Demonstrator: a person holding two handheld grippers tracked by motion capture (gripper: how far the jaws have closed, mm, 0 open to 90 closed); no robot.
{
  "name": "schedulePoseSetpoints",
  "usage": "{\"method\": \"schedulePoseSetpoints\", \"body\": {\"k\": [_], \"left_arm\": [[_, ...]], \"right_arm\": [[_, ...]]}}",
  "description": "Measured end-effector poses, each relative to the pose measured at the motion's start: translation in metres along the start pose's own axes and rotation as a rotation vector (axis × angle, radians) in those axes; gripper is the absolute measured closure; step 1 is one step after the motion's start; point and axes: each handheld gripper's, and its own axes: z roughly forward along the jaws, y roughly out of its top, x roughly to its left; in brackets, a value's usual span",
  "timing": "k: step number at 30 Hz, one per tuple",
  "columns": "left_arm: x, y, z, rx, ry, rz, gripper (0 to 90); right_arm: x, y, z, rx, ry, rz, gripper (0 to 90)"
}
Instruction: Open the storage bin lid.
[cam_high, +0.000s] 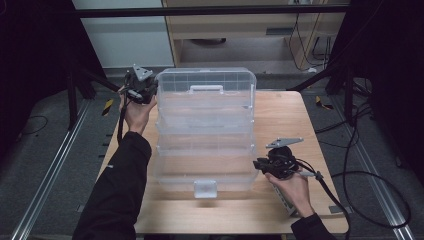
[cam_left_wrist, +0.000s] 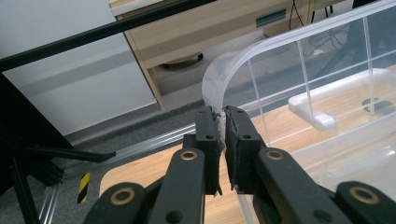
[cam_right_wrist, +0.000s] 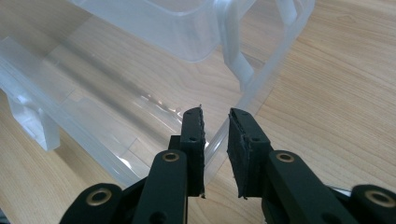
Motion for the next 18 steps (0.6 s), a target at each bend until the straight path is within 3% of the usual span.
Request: {"method": "schedulePoseSetpoints", "body": {"k": [18], "left_arm": [[0.004, 0.0, 0.017, 0.018, -0.007, -0.028, 84.6]], "right_arm": [[0.0, 0.0, 0.0, 0.001, 0.0, 0.0, 76.0]]}}
